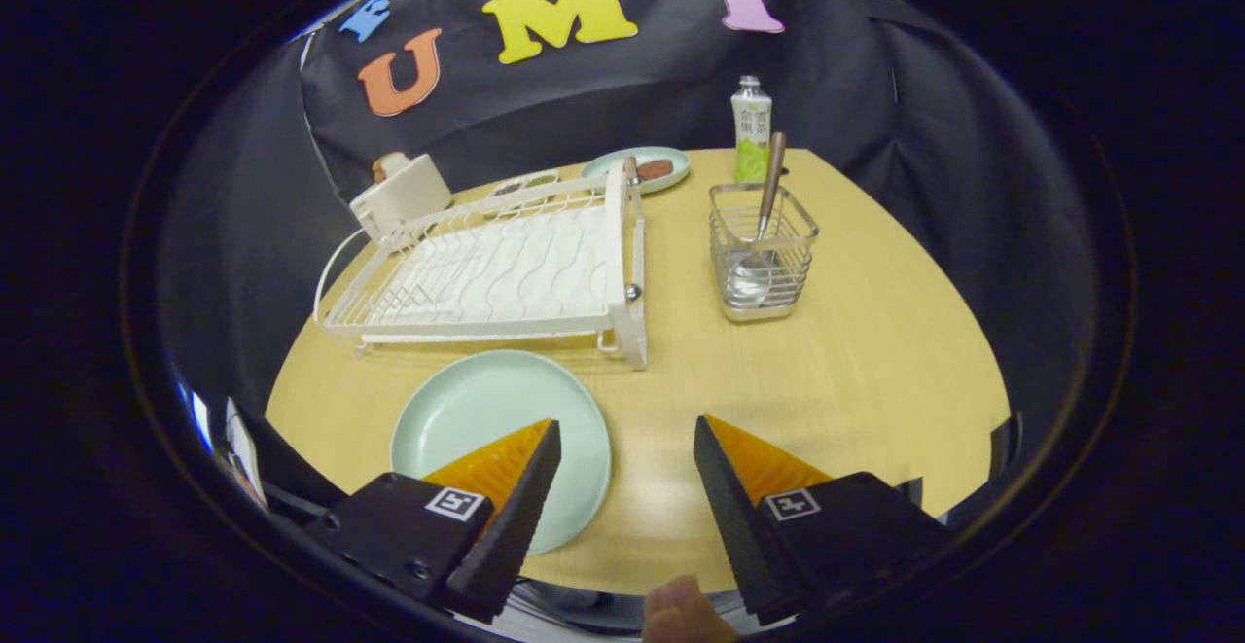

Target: Take the plate from the dish rack, then take the spoon from the basket and place it into the plate.

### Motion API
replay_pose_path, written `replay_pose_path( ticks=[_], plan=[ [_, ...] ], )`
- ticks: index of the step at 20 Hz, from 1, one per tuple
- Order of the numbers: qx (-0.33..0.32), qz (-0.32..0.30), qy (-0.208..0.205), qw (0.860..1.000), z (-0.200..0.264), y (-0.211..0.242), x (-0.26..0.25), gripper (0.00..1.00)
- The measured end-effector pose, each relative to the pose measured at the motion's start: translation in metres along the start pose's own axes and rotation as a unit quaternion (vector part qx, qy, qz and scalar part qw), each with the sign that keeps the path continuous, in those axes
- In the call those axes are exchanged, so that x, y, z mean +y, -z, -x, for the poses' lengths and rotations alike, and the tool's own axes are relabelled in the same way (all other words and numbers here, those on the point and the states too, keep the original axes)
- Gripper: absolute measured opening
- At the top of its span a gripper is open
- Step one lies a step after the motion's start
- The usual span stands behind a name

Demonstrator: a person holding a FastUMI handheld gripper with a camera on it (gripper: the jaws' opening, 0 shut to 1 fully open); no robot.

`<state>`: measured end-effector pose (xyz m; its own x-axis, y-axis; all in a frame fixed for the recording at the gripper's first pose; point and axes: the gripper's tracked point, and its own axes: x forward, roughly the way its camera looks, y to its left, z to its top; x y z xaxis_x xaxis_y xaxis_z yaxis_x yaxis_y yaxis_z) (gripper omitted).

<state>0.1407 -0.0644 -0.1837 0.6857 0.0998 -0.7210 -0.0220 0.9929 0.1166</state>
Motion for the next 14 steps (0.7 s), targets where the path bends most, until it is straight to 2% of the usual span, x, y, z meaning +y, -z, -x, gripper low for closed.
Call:
replay_pose_path(
  ticks=[1,4,7,11,14],
  plan=[
    [-0.02,-0.001,0.002,1.0,0.001,-0.005,-0.003,0.92],
    [-0.081,-0.026,-0.031,0.996,0.004,-0.024,-0.012,0.98],
    [-0.115,-0.036,-0.009,0.993,-0.003,-0.046,-0.044,0.99],
    [-0.136,-0.012,0.017,0.99,-0.018,-0.08,-0.077,0.98],
    [-0.163,0.011,0.016,0.986,-0.031,-0.114,-0.084,0.98]
  ],
)
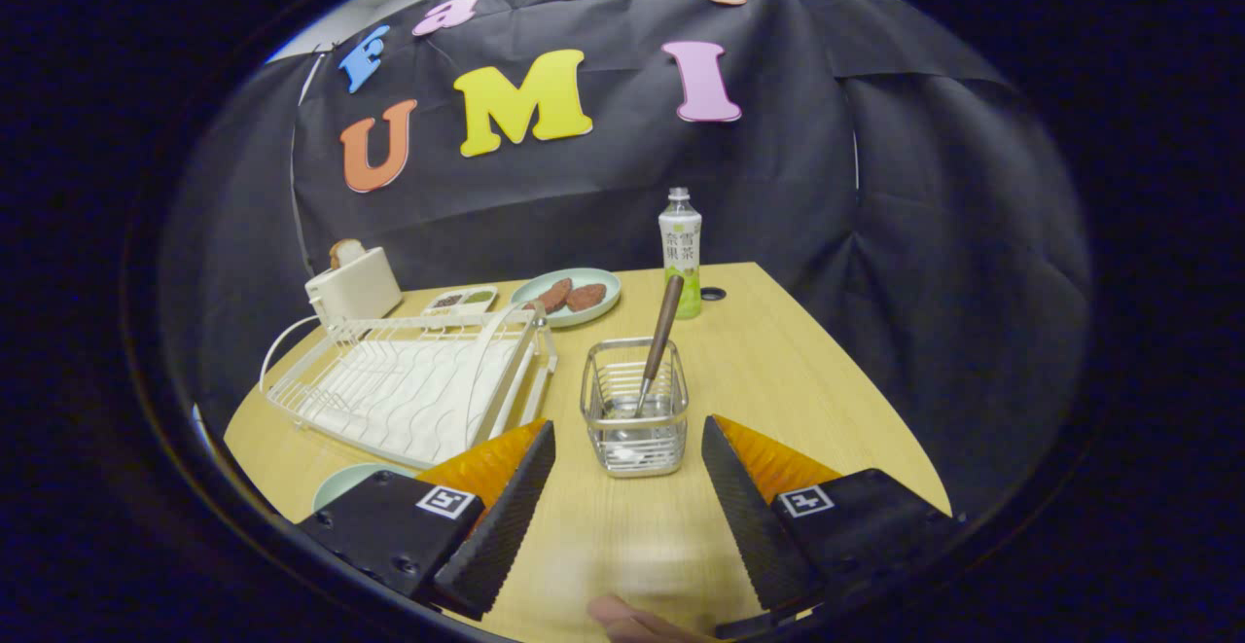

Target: Take the plate from the dish rack, then take the spoon from the basket and place it into the plate.

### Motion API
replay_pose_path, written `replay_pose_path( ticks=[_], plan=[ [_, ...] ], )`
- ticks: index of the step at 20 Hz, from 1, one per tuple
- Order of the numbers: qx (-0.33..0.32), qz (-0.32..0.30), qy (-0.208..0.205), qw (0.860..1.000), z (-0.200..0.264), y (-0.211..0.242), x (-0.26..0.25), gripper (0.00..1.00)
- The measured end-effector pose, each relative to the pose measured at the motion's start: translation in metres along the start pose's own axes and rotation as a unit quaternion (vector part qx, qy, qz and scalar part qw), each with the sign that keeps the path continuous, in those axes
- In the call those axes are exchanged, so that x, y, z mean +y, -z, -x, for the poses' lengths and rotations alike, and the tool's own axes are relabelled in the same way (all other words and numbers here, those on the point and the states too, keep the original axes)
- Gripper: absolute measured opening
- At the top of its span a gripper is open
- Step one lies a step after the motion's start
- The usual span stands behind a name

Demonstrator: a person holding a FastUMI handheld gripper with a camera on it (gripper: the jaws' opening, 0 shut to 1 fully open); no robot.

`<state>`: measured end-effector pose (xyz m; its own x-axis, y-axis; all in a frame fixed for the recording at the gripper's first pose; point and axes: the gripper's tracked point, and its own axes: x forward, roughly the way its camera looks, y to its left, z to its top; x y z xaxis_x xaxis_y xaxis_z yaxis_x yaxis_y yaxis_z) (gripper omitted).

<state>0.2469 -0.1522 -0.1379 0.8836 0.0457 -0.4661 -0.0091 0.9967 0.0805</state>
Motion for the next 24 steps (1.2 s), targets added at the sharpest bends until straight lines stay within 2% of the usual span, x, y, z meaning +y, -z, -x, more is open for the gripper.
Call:
replay_pose_path(
  ticks=[3,9,13,19,21,22,24],
  plan=[
    [-0.023,0.021,0.012,0.999,-0.025,-0.026,-0.008,0.98],
    [0.004,-0.013,0.006,1.0,-0.078,-0.048,-0.008,0.98],
    [0.025,-0.016,0.026,0.999,-0.103,-0.057,-0.016,0.97],
    [0.054,-0.011,0.003,0.998,-0.114,-0.054,0.002,0.92],
    [0.061,-0.006,0.017,0.998,-0.117,-0.051,0.0,0.8],
    [0.058,-0.005,0.02,0.998,-0.119,-0.052,0.0,0.59],
    [0.059,-0.01,0.009,0.998,-0.116,-0.052,0.008,0.45]
  ],
)
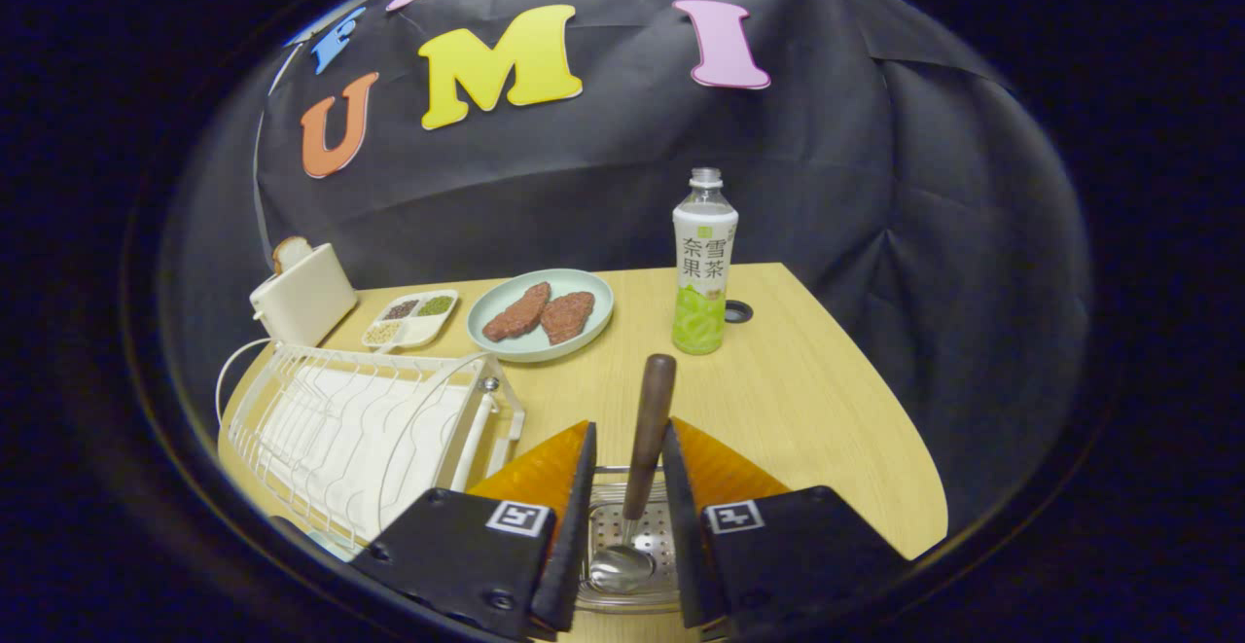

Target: Take the plate from the dish rack, then take the spoon from the basket and place it into the plate.

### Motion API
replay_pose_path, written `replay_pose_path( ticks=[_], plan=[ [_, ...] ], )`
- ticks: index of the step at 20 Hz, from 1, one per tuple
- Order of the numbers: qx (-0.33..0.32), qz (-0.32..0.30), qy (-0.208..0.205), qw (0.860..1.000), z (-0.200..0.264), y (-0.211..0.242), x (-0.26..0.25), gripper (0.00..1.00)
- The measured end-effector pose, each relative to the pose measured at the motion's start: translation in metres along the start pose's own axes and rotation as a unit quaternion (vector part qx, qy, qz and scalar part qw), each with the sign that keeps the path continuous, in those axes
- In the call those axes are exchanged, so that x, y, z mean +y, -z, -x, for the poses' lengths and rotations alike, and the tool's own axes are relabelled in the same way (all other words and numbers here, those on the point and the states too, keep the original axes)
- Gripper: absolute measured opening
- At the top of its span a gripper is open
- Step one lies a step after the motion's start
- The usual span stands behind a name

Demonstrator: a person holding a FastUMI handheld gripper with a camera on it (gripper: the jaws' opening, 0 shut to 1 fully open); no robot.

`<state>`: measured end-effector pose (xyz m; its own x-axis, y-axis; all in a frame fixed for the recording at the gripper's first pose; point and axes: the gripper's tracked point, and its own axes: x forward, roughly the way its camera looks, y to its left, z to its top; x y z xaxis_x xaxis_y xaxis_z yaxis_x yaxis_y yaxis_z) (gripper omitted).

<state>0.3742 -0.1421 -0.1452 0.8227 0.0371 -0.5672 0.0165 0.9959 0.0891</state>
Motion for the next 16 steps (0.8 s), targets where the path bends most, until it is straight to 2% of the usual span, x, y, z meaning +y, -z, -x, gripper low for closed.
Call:
replay_pose_path(
  ticks=[1,2,4,10,16],
  plan=[
    [-0.001,-0.004,-0.006,1.0,0.0,0.0,0.002,0.38],
    [-0.004,-0.009,-0.004,1.0,0.001,0.0,0.002,0.24],
    [-0.01,-0.014,-0.006,1.0,0.006,0.0,0.003,0.15],
    [-0.066,-0.031,-0.006,0.997,0.042,-0.018,0.0,0.11],
    [-0.151,-0.014,0.037,0.988,0.107,-0.048,-0.004,0.11]
  ],
)
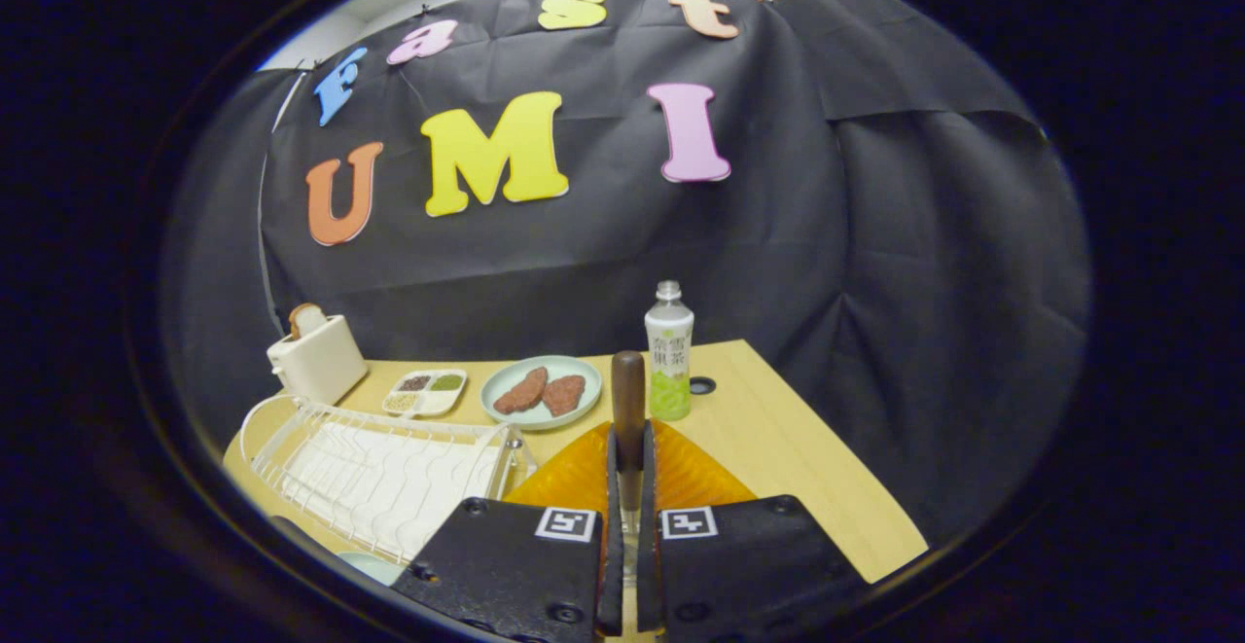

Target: Take the plate from the dish rack, then take the spoon from the basket and place it into the plate.

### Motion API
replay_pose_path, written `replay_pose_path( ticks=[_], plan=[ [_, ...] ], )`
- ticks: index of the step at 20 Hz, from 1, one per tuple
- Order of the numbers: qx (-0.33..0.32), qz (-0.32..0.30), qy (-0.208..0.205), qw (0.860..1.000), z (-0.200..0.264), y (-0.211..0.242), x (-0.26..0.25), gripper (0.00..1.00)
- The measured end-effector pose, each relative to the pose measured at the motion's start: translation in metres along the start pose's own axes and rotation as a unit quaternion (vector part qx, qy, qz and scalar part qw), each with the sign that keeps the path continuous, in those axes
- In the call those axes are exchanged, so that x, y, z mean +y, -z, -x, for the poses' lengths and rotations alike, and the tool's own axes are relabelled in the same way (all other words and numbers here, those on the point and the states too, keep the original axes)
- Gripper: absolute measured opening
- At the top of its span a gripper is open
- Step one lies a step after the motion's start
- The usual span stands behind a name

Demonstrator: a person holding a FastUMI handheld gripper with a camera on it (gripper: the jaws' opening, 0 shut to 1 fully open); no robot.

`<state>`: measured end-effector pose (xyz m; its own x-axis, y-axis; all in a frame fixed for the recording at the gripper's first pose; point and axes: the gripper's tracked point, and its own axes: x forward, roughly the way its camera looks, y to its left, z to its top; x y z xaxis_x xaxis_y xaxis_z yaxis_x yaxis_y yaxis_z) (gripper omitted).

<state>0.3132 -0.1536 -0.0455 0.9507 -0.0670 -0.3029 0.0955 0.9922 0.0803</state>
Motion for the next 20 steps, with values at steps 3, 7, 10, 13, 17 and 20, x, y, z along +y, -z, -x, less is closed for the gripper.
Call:
replay_pose_path(
  ticks=[3,7,10,13,17,20],
  plan=[
    [-0.027,-0.001,0.0,1.0,0.037,-0.014,0.01,0.11],
    [-0.044,-0.013,-0.013,0.999,0.087,-0.008,0.033,0.11],
    [-0.037,-0.027,-0.024,0.999,0.118,0.015,0.054,0.11],
    [-0.03,-0.039,-0.041,0.998,0.14,0.048,0.083,0.11],
    [-0.006,-0.035,-0.058,0.998,0.153,0.097,0.122,0.11],
    [0.001,-0.046,-0.07,0.997,0.16,0.122,0.147,0.11]
  ],
)
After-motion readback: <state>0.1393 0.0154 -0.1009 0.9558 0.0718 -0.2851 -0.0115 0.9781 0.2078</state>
